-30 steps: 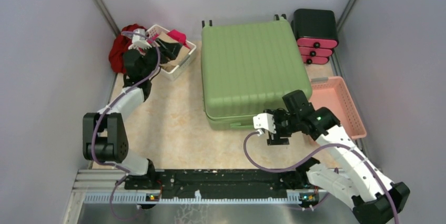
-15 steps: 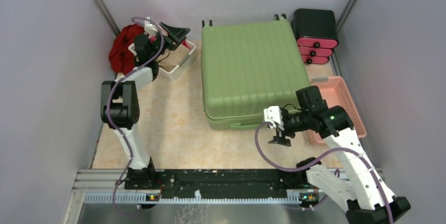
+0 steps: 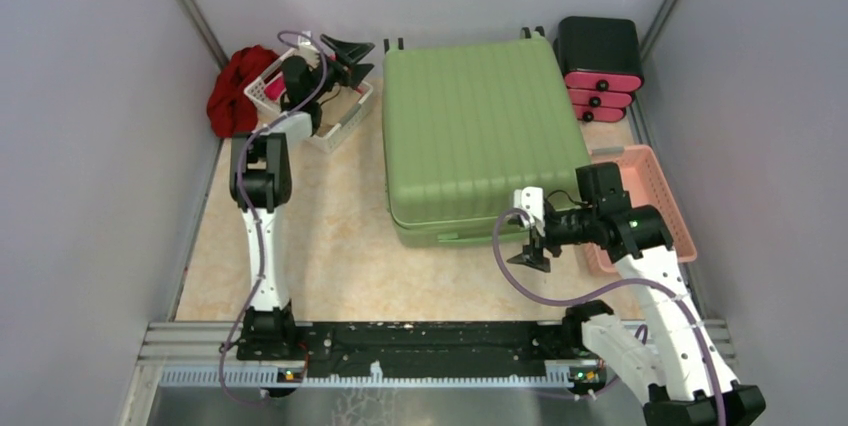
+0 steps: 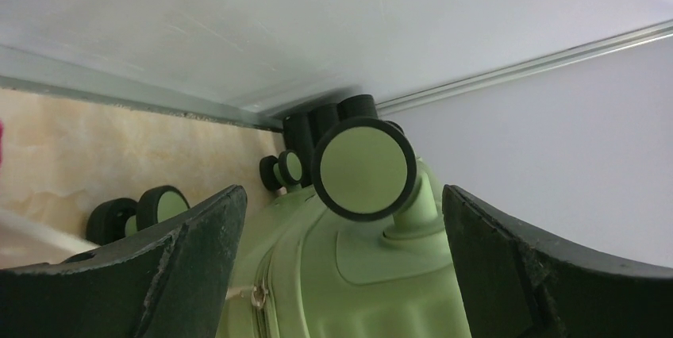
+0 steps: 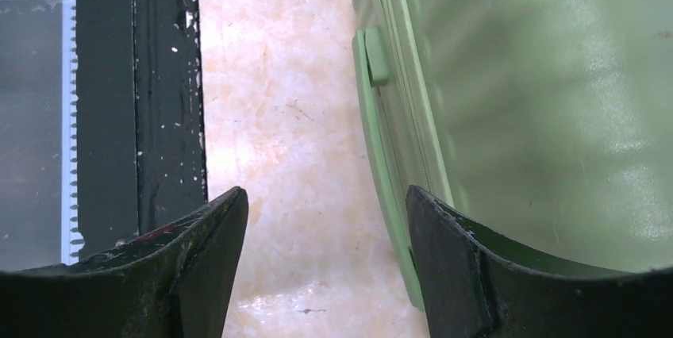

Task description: Open, take out, and arrange the luggage

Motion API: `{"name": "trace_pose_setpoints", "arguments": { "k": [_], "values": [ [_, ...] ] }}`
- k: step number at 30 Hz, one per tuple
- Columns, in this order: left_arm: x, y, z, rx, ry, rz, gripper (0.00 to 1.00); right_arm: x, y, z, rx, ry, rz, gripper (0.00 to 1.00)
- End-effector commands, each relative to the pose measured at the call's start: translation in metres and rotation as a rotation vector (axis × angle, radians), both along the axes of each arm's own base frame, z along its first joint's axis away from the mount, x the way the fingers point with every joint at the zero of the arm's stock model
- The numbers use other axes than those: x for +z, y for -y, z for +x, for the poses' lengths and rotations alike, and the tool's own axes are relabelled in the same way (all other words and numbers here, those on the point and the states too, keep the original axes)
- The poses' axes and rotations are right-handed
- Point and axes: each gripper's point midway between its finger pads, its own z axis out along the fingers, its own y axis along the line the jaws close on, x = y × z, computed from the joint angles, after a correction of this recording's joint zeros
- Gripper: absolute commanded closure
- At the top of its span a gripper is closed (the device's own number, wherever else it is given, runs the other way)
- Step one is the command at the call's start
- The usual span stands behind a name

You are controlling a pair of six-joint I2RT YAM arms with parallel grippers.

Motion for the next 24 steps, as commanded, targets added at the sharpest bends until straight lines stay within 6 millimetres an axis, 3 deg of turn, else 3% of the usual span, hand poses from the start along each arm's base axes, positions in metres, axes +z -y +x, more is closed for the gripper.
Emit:
{"name": "trace_pose_setpoints", "arguments": {
  "k": [1,10,13,18,22,24],
  "values": [
    [0.013,0.021,0.006,-0.049,0.043,-0.054,0.01,0.01,-0.005,0.004,0.011,0.033,0.053,0.28],
    [0.019,0.053,0.012,-0.078,0.06,-0.09,0.02,0.005,-0.003,0.006,0.0,0.019,0.053,0.28],
    [0.017,0.062,0.014,-0.061,0.041,-0.112,0.06,0.004,-0.003,0.006,0.0,0.017,0.055,0.28],
    [0.02,0.068,0.019,-0.015,0.043,-0.143,0.28,0.005,-0.002,0.005,-0.005,0.023,0.055,0.28],
    [0.035,0.066,0.016,-0.009,0.074,-0.165,0.52,0.002,0.002,0.01,-0.049,0.025,0.038,0.28],
    [0.043,0.063,0.011,-0.001,0.091,-0.165,0.68,0.0,0.006,0.019,-0.101,0.032,0.025,0.28]
  ]
}}
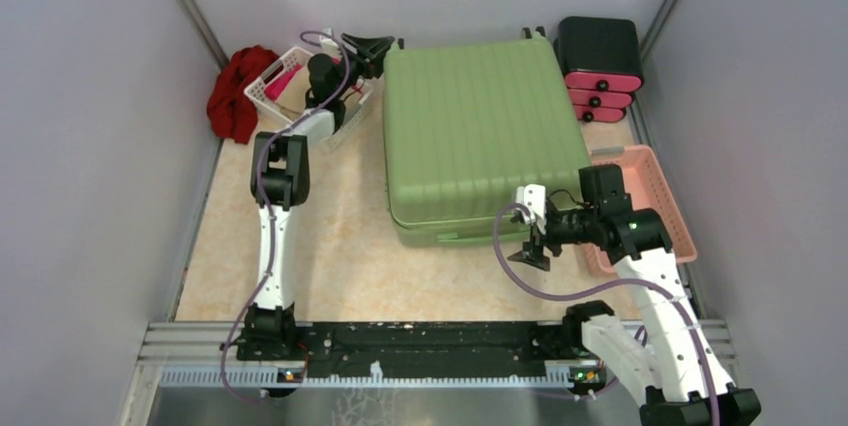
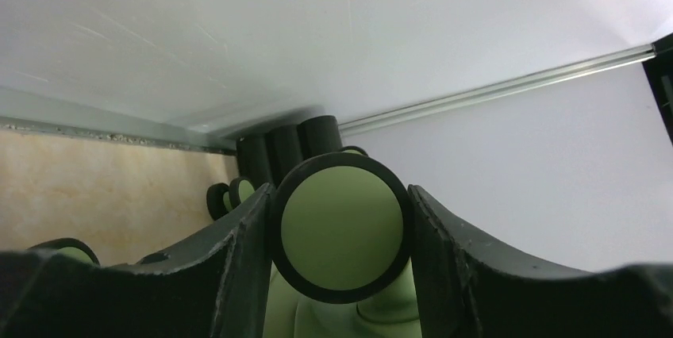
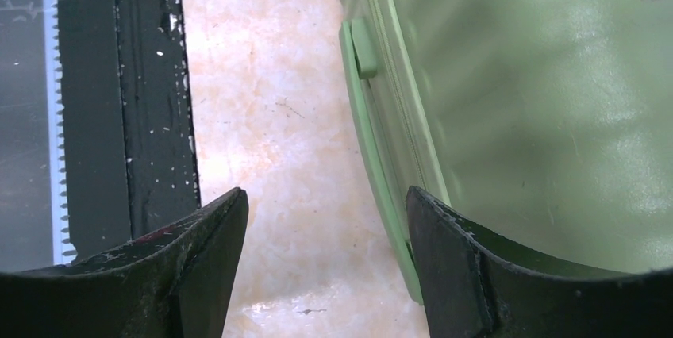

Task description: Open, take out, and arrange the luggage

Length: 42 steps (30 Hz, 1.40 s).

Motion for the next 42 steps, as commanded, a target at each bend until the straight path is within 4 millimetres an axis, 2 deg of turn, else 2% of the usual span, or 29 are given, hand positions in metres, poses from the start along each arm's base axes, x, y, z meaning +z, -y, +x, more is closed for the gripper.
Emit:
{"name": "trace_pose_setpoints", "arguments": {
  "k": [1,5,8,12,14,15,17,26,31,33,40,42],
  "values": [
    [0.033,0.005,-0.012,0.015,0.1,-0.023,0.75,0.004,0.006,0.019,-0.098,0.043,0.001,0.28],
    [0.043,-0.008,-0.027,0.047,0.131,-0.015,0.92,0.003,0.018,0.039,-0.237,0.05,-0.025,0.3],
    [0.053,-0.014,-0.042,0.043,0.166,-0.014,0.99,0.002,0.028,0.052,-0.334,0.053,-0.036,0.39],
    [0.062,-0.024,-0.065,0.048,0.193,-0.02,1.0,-0.001,0.04,0.065,-0.437,0.056,-0.052,0.59],
    [0.071,-0.028,-0.083,0.046,0.216,-0.032,1.0,-0.002,0.047,0.072,-0.488,0.061,-0.065,0.73],
    [0.071,-0.03,-0.091,0.046,0.221,-0.035,1.0,-0.003,0.051,0.076,-0.517,0.07,-0.075,0.83],
    [0.072,-0.035,-0.107,0.048,0.229,-0.039,1.0,-0.003,0.057,0.081,-0.562,0.078,-0.082,0.9],
    [0.06,-0.066,-0.178,0.089,0.22,-0.037,1.0,0.003,0.079,0.103,-0.722,0.126,-0.107,0.94],
    [0.055,-0.07,-0.217,0.094,0.217,0.007,1.0,0.009,0.083,0.111,-0.764,0.142,-0.098,0.94],
    [0.058,-0.073,-0.234,0.103,0.227,0.017,1.0,0.01,0.083,0.115,-0.773,0.145,-0.093,0.94],
    [0.046,-0.086,-0.283,0.179,0.209,0.114,1.0,0.013,0.072,0.13,-0.745,0.122,-0.049,0.94],
    [0.031,-0.091,-0.295,0.205,0.159,0.169,1.0,0.013,0.064,0.135,-0.721,0.098,-0.026,0.94]
  ]
}}
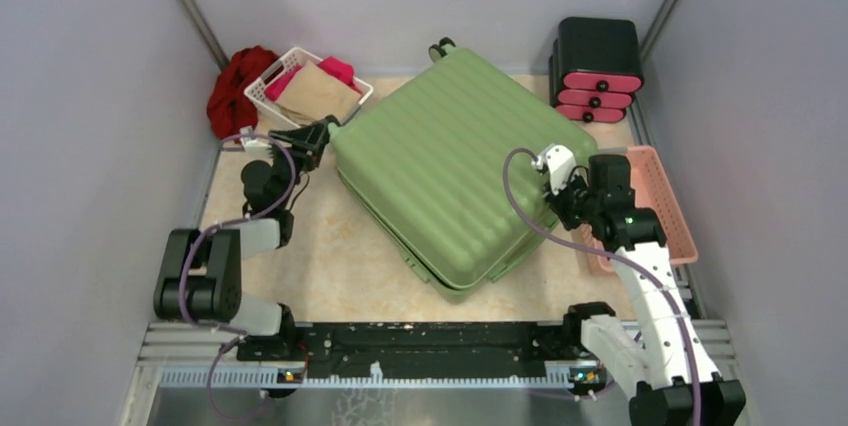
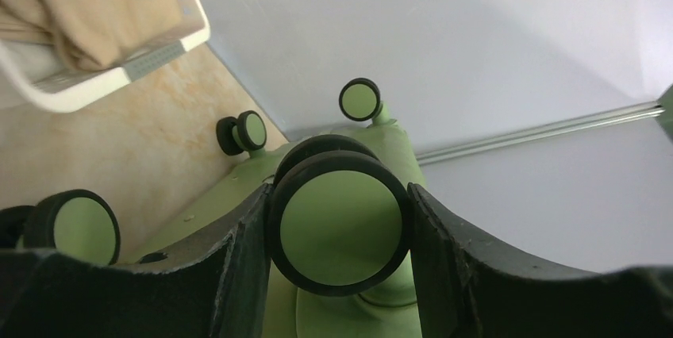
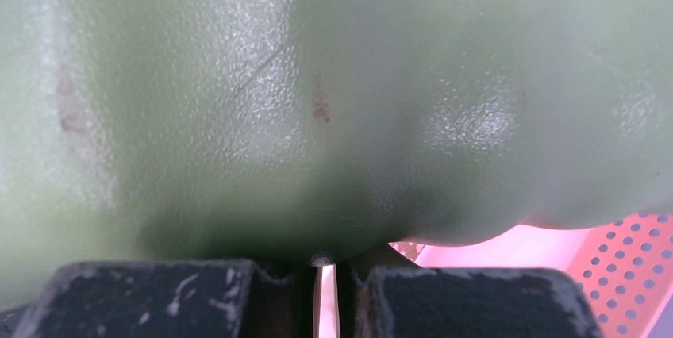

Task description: Open, take out, and arrange the luggage

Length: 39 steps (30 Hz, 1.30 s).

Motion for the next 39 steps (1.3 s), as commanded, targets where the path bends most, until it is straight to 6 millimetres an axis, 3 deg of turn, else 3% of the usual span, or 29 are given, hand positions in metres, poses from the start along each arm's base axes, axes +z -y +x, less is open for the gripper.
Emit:
{"name": "trace_pose_setpoints", "arguments": {
  "k": [1,11,20,26,28,32,35,39],
  "values": [
    [0.033,0.034,-0.061,-0.154,0.161,0.161,1.0,0.051,-0.032,0.049,0.084,0.197,0.144,0.94],
    [0.009,-0.005,-0.111,0.049,0.004,0.296,1.0,0.071,-0.068,0.077,0.139,0.194,0.351,0.95],
    [-0.017,0.002,-0.139,-0.02,-0.087,0.313,1.0,0.095,-0.107,0.127,0.194,0.15,0.515,0.95],
    [-0.022,0.002,-0.147,-0.034,-0.107,0.333,0.97,0.105,-0.113,0.154,0.207,0.132,0.512,0.94],
    [-0.025,0.004,-0.149,-0.047,-0.116,0.342,0.93,0.104,-0.105,0.152,0.207,0.137,0.461,0.93],
    [-0.028,0.001,-0.151,-0.046,-0.127,0.397,0.8,0.112,-0.065,0.134,0.174,0.172,0.345,0.79],
    [-0.026,-0.002,-0.152,-0.035,-0.128,0.459,0.66,0.122,-0.039,0.105,0.174,0.216,0.233,0.67],
    [-0.018,-0.004,-0.157,-0.04,-0.105,0.537,0.5,0.131,-0.045,0.048,0.323,0.243,0.171,0.49]
  ]
}}
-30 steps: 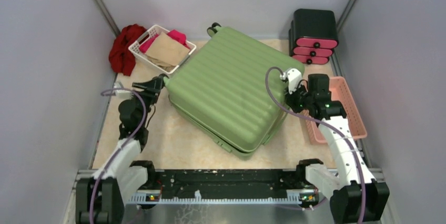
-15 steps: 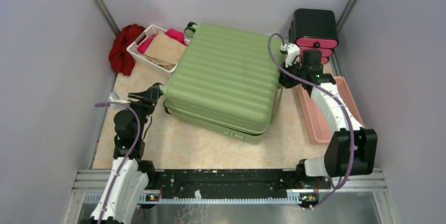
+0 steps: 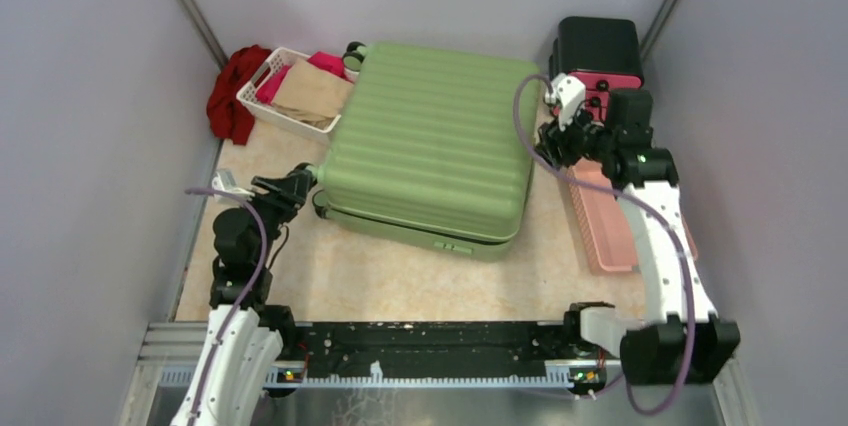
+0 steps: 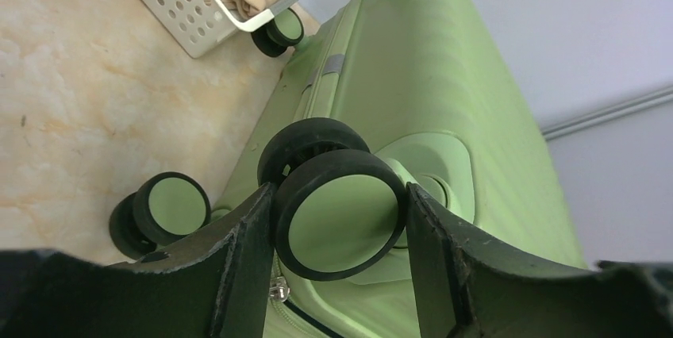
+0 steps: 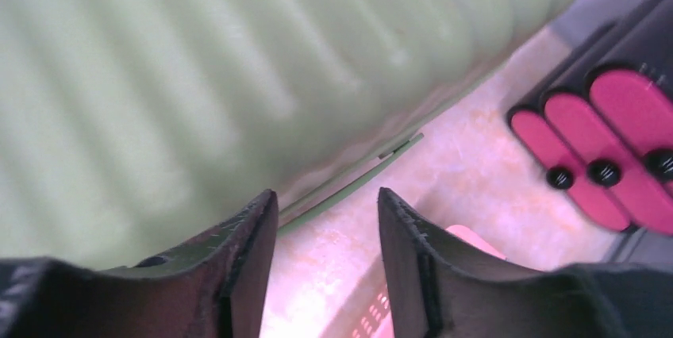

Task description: Open, take out, and arrange the luggage

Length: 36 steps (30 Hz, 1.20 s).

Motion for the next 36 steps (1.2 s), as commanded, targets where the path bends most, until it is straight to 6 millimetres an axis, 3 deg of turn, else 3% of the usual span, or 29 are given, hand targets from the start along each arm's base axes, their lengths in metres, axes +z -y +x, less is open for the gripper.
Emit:
{"name": "trace_pose_setpoints", "arguments": {
  "k": [1,4,7,10,13,16,19,21,23,25,27,31,36],
  "values": [
    [-0.008,0.037,-0.025,-0.236,-0.056,0.128,0.47,0.048,-0.027,-0.072,0.287,0.153,-0.03,0.48],
    [0.003,0.032,-0.03,-0.234,-0.037,0.224,0.41,0.056,-0.053,-0.117,0.487,0.147,0.059,0.45],
    [0.016,0.021,-0.036,-0.206,-0.015,0.344,0.37,0.047,-0.081,-0.158,0.683,0.077,0.131,0.45],
    [0.038,0.008,-0.045,-0.16,0.039,0.467,0.35,0.019,-0.105,-0.187,0.847,0.003,0.101,0.45],
    [0.065,-0.003,-0.054,-0.103,0.104,0.535,0.3,-0.011,-0.115,-0.2,0.944,-0.038,0.047,0.46],
    [0.087,-0.009,-0.061,-0.067,0.159,0.577,0.29,-0.042,-0.124,-0.2,0.954,-0.067,-0.055,0.47],
    [0.102,-0.011,-0.06,-0.051,0.182,0.596,0.32,-0.057,-0.123,-0.178,0.861,-0.044,-0.146,0.52],
    [0.109,-0.009,-0.051,-0.062,0.19,0.606,0.42,-0.058,-0.123,-0.165,0.806,-0.02,-0.173,0.56],
    [0.112,-0.002,-0.036,-0.101,0.183,0.622,0.6,-0.056,-0.122,-0.155,0.755,0.006,-0.186,0.58],
    [0.107,0.001,-0.015,-0.133,0.13,0.64,0.73,-0.057,-0.119,-0.15,0.717,0.017,-0.197,0.59],
    [0.099,0.004,0.01,-0.163,0.074,0.67,0.79,-0.062,-0.116,-0.148,0.687,0.016,-0.205,0.59],
    [0.076,0.014,0.059,-0.253,0.002,0.736,0.8,-0.069,-0.112,-0.148,0.66,0.007,-0.209,0.6],
    [0.042,0.041,0.092,-0.46,-0.056,0.747,0.79,-0.069,-0.107,-0.144,0.614,0.006,-0.197,0.63]
  ]
}}
